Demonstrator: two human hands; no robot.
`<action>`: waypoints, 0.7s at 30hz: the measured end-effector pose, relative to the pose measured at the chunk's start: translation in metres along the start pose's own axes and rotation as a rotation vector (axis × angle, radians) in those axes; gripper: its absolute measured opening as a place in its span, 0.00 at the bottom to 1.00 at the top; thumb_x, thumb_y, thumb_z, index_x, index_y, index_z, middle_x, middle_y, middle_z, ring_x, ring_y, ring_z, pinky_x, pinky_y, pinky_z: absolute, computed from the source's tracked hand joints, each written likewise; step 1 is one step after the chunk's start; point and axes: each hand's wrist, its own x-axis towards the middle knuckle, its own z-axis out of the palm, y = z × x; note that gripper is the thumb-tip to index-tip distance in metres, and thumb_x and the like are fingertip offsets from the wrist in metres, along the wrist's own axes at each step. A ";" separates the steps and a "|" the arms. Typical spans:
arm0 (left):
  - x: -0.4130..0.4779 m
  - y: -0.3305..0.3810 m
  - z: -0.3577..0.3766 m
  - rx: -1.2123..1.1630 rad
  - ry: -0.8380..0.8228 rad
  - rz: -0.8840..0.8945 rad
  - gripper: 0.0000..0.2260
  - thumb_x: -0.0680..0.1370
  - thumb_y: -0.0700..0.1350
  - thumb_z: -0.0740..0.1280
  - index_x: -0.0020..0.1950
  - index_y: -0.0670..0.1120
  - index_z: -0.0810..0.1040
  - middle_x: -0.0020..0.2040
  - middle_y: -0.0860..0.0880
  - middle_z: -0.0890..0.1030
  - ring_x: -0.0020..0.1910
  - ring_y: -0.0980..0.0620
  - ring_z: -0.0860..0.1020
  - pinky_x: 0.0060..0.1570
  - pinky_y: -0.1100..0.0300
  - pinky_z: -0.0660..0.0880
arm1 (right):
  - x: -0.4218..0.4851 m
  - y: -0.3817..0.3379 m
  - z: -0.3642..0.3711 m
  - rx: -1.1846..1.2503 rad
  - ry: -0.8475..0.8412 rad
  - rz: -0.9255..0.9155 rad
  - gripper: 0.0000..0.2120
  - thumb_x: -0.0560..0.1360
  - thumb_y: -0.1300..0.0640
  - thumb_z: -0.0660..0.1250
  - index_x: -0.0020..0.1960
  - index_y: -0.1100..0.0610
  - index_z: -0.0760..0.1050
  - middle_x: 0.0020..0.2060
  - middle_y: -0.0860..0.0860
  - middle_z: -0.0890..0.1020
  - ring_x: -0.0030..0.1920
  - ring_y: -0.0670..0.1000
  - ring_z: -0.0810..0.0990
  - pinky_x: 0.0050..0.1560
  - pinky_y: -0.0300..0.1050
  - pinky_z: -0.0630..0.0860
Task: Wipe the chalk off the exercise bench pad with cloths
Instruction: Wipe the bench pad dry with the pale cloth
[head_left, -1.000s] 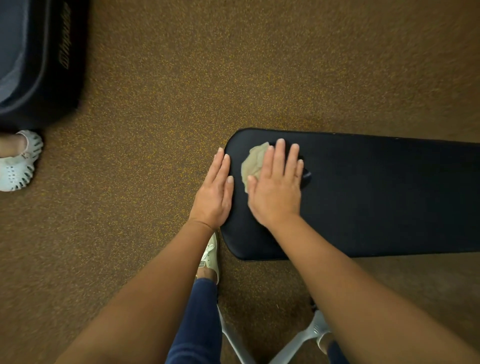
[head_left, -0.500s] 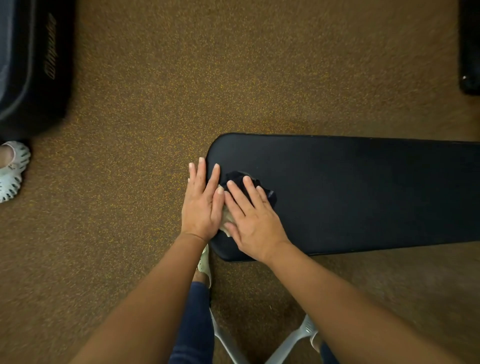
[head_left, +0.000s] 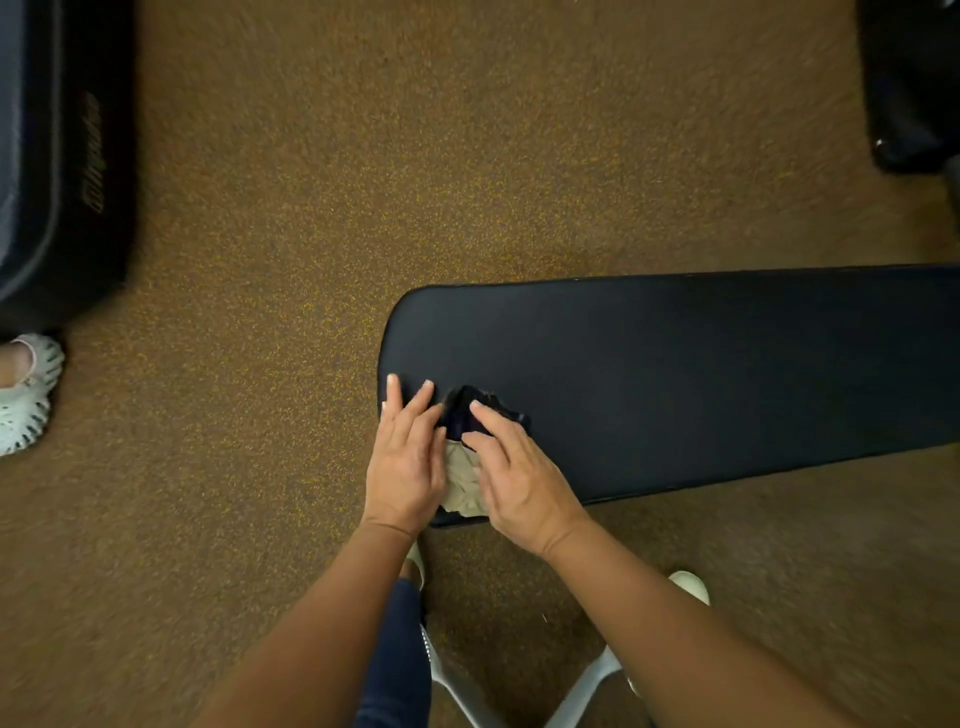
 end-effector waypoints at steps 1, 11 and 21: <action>0.000 0.006 0.000 -0.035 0.005 -0.004 0.14 0.80 0.43 0.57 0.62 0.38 0.74 0.66 0.42 0.74 0.75 0.40 0.57 0.73 0.47 0.57 | 0.000 0.000 -0.003 0.030 0.014 0.033 0.23 0.73 0.63 0.67 0.67 0.59 0.66 0.72 0.58 0.66 0.69 0.57 0.69 0.67 0.53 0.70; 0.025 0.082 -0.003 -0.109 -0.156 0.132 0.14 0.76 0.42 0.55 0.55 0.43 0.77 0.49 0.48 0.77 0.47 0.50 0.76 0.43 0.56 0.77 | -0.009 0.024 -0.053 0.034 0.087 0.303 0.32 0.76 0.57 0.66 0.76 0.53 0.57 0.63 0.51 0.74 0.62 0.55 0.67 0.62 0.54 0.65; 0.073 0.192 0.036 -0.186 -0.257 0.341 0.09 0.79 0.45 0.57 0.57 0.47 0.73 0.50 0.48 0.76 0.40 0.47 0.78 0.35 0.50 0.77 | -0.064 0.102 -0.150 0.671 0.242 0.712 0.10 0.69 0.56 0.75 0.45 0.51 0.75 0.41 0.49 0.81 0.44 0.50 0.80 0.49 0.50 0.78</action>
